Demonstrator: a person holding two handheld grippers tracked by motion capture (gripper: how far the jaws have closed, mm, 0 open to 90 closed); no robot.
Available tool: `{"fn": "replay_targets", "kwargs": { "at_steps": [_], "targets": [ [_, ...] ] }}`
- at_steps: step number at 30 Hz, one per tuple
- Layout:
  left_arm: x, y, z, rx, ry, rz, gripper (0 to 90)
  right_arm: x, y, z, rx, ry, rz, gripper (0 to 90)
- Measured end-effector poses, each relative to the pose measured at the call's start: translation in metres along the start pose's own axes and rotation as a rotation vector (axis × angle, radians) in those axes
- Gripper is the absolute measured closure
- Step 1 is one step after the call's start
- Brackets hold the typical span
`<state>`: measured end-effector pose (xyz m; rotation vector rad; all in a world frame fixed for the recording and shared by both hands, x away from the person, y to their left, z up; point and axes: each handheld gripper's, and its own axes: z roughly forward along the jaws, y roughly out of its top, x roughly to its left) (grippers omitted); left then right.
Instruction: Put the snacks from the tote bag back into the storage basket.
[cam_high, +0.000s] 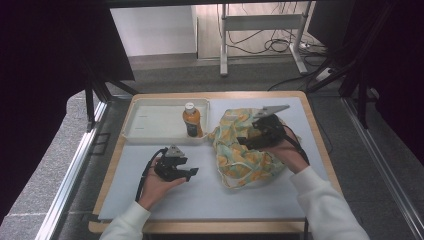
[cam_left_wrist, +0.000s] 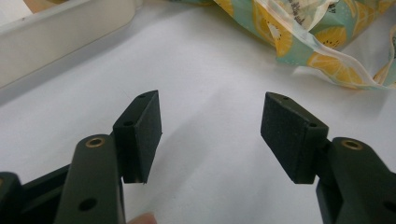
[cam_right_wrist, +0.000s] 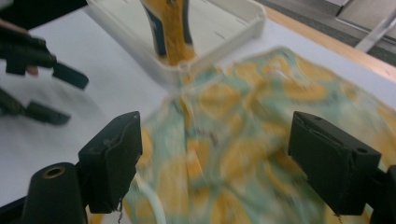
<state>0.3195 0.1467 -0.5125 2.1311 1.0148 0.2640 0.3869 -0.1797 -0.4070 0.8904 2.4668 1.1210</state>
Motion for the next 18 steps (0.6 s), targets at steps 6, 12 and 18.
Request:
{"fn": "replay_targets", "kwargs": {
  "at_steps": [6,12,18],
  "targets": [
    [0.002,0.000,0.001,0.001,0.001,-0.013,38.0,-0.013,-0.044,-0.029,0.009,-0.050,0.034,18.0],
    [0.005,-0.001,0.001,0.000,0.003,-0.025,38.0,-0.024,-0.080,-0.044,0.011,-0.080,0.081,18.1],
    [0.005,-0.001,0.002,0.001,0.005,-0.027,37.8,-0.029,-0.094,-0.047,0.006,-0.068,0.103,18.5]
  ]
}}
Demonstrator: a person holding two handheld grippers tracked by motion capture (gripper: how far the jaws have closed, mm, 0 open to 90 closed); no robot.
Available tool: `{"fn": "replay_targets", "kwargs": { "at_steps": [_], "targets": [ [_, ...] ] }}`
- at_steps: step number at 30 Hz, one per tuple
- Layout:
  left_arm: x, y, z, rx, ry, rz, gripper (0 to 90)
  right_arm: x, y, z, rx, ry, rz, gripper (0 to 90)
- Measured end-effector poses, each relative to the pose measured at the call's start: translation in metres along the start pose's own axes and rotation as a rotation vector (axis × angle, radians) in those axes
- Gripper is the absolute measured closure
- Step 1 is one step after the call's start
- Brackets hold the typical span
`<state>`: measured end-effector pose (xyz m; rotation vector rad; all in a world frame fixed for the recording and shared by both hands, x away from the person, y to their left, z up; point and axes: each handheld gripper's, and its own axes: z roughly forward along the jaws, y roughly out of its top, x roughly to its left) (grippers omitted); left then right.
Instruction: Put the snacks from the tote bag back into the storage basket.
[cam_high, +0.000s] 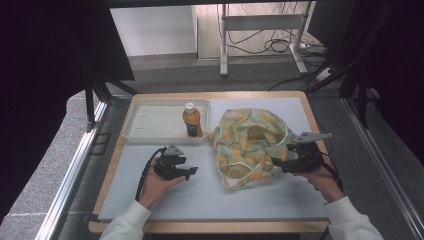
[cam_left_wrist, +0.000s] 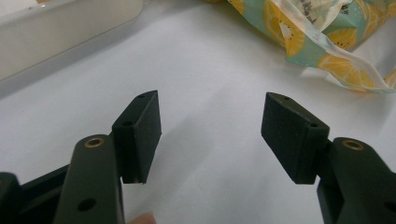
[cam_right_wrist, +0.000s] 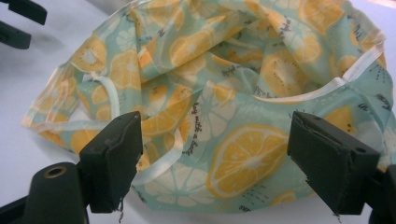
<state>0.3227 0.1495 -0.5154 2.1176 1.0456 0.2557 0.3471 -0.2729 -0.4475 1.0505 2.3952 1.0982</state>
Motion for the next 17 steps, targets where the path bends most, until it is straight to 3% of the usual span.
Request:
{"fn": "replay_targets", "kwargs": {
  "at_steps": [17],
  "targets": [
    [0.0010,0.0005,0.0014,0.001,0.002,0.007,37.2,-0.0020,-0.0009,-0.0036,-0.031,-0.005,-0.009,18.7]
  ]
}}
